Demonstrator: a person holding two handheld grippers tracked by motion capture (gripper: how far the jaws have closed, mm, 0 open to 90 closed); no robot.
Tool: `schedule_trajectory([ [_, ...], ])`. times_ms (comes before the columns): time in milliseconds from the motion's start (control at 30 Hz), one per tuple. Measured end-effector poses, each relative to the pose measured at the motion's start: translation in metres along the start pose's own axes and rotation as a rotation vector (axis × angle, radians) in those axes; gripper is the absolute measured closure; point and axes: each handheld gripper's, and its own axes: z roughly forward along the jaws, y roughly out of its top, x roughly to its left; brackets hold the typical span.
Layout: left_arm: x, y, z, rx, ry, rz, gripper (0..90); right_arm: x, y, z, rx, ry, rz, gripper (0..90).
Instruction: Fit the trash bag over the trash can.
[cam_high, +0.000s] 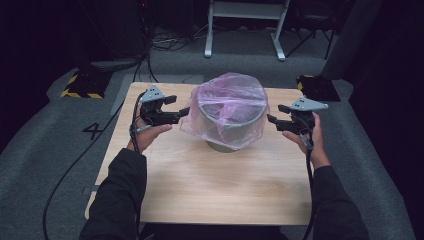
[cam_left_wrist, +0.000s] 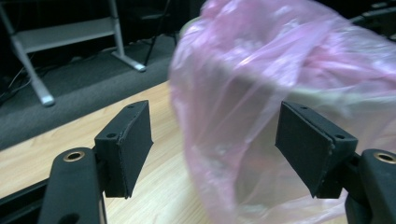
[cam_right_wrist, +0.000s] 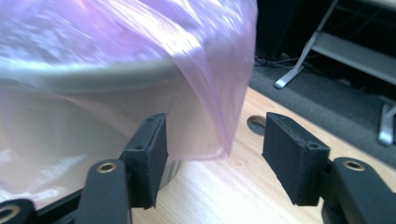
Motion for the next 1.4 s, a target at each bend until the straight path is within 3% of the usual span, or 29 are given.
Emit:
schedule_trajectory([
  [67, -0.003, 0.003, 0.002, 0.002, -0.012, 0.009, 26.9, 0.002, 0.003, 0.000, 0.003, -0.006, -0.015, 40.4],
  [133, -0.007, 0.006, 0.008, 0.018, -0.016, 0.031, 30.4, 0.006, 0.009, 0.002, 0.016, -0.047, -0.053, 39.9],
  [267, -0.011, 0.009, 0.015, 0.031, -0.001, 0.054, 47.4, 0.004, 0.015, 0.009, 0.030, -0.073, -0.071, 44.0],
  [400, -0.011, 0.011, 0.021, 0.044, -0.014, 0.085, 64.2, 0.005, 0.022, 0.014, 0.028, -0.085, -0.105, 58.7],
  [433, -0.011, 0.011, 0.021, 0.044, -0.014, 0.085, 66.7, 0.005, 0.022, 0.014, 0.028, -0.085, -0.105, 58.7],
  [500, -0.012, 0.013, 0.025, 0.052, -0.012, 0.107, 74.2, 0.007, 0.024, 0.019, 0.036, -0.098, -0.138, 72.6],
  [700, -0.010, 0.017, 0.033, 0.078, 0.044, 0.133, 87.9, 0.005, 0.027, 0.018, 0.014, -0.104, -0.131, 86.5],
  [800, -0.009, 0.019, 0.034, 0.078, 0.046, 0.125, 89.5, 0.005, 0.030, 0.017, 0.003, -0.110, -0.128, 90.0],
  [900, -0.009, 0.021, 0.039, 0.080, 0.083, 0.126, 89.7, 0.003, 0.034, 0.017, -0.023, -0.115, -0.112, 90.0],
  [1000, -0.007, 0.021, 0.043, 0.064, 0.098, 0.097, 89.8, 0.002, 0.036, 0.019, -0.035, -0.117, -0.094, 90.0],
  [1067, -0.004, 0.020, 0.049, 0.045, 0.126, 0.057, 89.8, -0.002, 0.037, 0.026, -0.034, -0.140, -0.065, 90.0],
  [1133, -0.003, 0.019, 0.051, 0.042, 0.138, 0.047, 89.8, -0.003, 0.037, 0.028, -0.032, -0.148, -0.052, 90.0],
  [1167, 0.002, 0.018, 0.053, 0.031, 0.160, 0.011, 89.9, -0.006, 0.036, 0.034, -0.020, -0.157, -0.025, 90.0],
  [1267, 0.009, 0.015, 0.058, 0.052, 0.201, -0.021, 89.9, -0.008, 0.035, 0.043, 0.004, -0.168, 0.006, 90.0],
  [1400, 0.009, 0.009, 0.067, 0.074, 0.187, -0.038, 89.9, -0.010, 0.032, 0.055, 0.022, -0.146, 0.063, 90.0],
])
